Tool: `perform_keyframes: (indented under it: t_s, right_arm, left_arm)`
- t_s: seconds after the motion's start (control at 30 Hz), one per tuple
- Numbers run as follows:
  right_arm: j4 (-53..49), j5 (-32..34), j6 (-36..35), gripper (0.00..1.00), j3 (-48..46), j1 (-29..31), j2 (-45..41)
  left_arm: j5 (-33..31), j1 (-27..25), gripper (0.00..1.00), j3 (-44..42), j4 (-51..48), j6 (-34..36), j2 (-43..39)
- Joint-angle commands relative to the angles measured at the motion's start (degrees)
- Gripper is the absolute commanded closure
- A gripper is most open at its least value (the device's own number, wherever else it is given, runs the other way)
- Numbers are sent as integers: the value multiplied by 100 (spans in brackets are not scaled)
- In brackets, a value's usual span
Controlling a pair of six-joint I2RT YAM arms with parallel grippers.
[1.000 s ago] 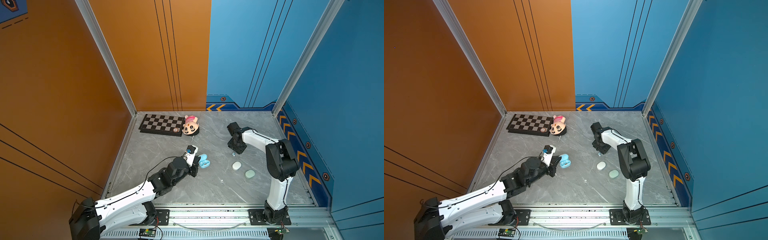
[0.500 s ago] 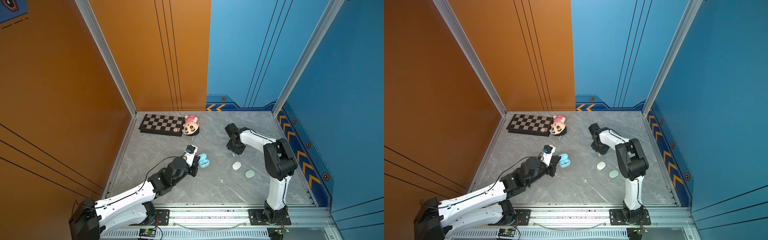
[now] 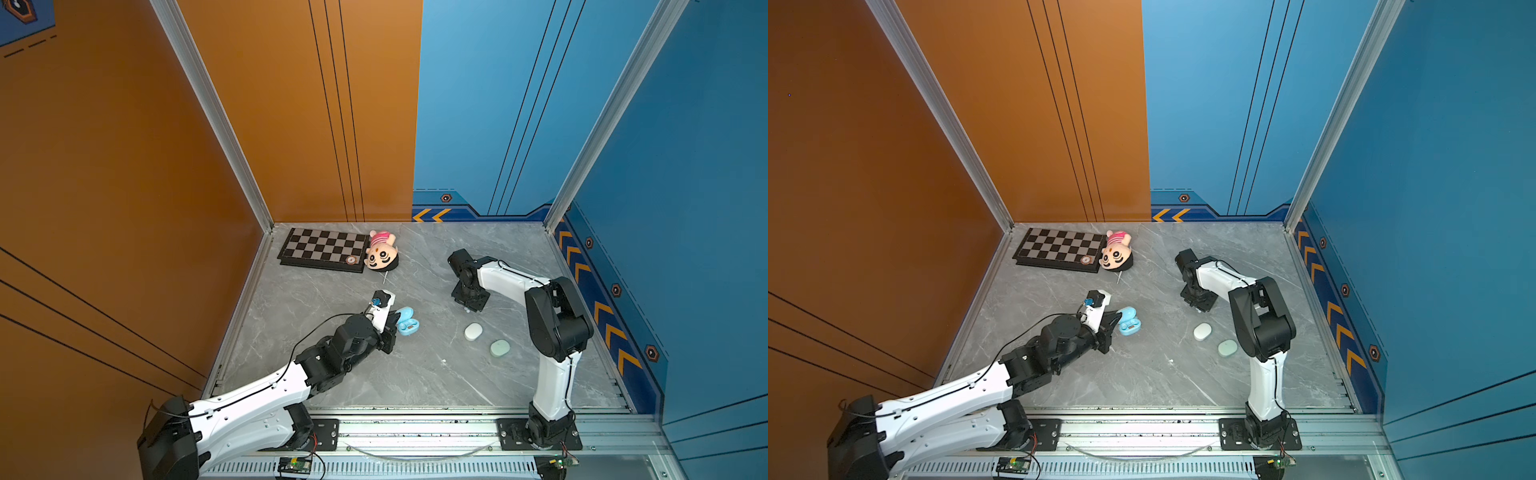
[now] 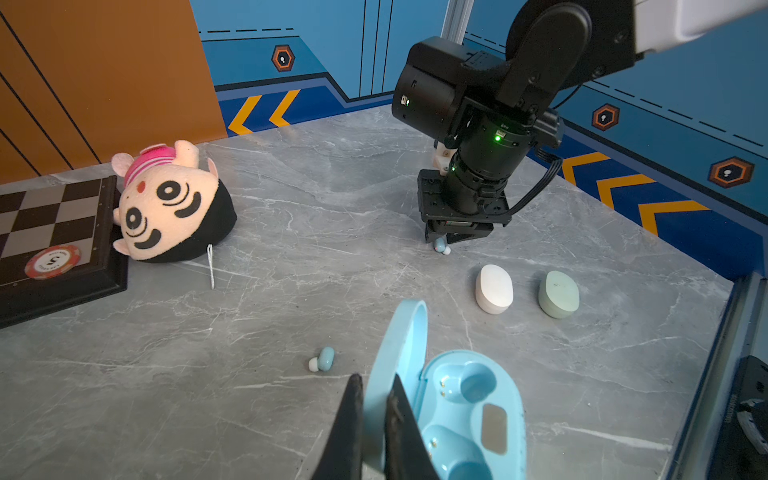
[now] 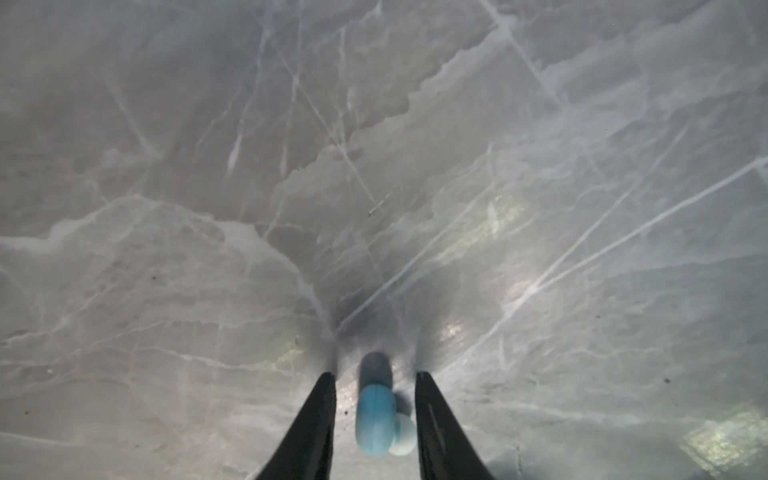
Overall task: Insert the wireless bluetooth earbuds into the charging case
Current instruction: 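Lower the right gripper and close it on the small blue earbud, then lift the earbud and carry it with the right gripper toward the open case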
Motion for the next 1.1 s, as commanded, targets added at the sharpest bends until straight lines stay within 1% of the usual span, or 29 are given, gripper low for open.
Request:
perform_keyframes:
  t_s: [0.0, 0.3, 0.37, 0.53, 0.67, 0.73, 0.8, 0.83, 0.9, 0.97, 1.07]
  right_arm:
    - [-199, 154, -44, 67, -120, 27, 91]
    - [-195, 172, -111, 81, -139, 28, 112]
    - [-196, 185, -131, 82, -156, 27, 101]
    - [-197, 227, -292, 90, -134, 40, 3]
    - [-191, 320, -676, 91, -96, 87, -264]
    - [-33, 279, -1099, 91, -96, 149, -536]
    - [197, 15, -1582, 92, -164, 201, -886]
    - [323, -238, -1765, 92, -232, 201, -1108]
    - [569, -856, -2027, 92, -391, 170, -1504]
    - [879, -1613, -2250, 92, -588, 168, -1919]
    - [1211, -2630, -2311, 91, -795, 167, -2417]
  left_arm:
    - [-107, -60, 100, 25, 29, 36, -112]
    - [-133, -68, 100, 15, 33, 36, -137]
    - [-137, -71, 100, 7, 31, 36, -135]
    - [-134, -67, 100, 15, 35, 44, -131]
    - [-156, -70, 100, 24, 31, 44, -153]
    - [-210, -68, 100, 24, 58, 40, -155]
    - [-315, -38, 100, 0, 221, 14, -132]
    - [-336, -6, 100, -27, 364, -12, -109]
    - [-338, 90, 100, -50, 619, -104, 4]
    - [-223, 210, 100, -2, 831, -157, 184]
    - [-21, 363, 100, 157, 1059, -140, 520]
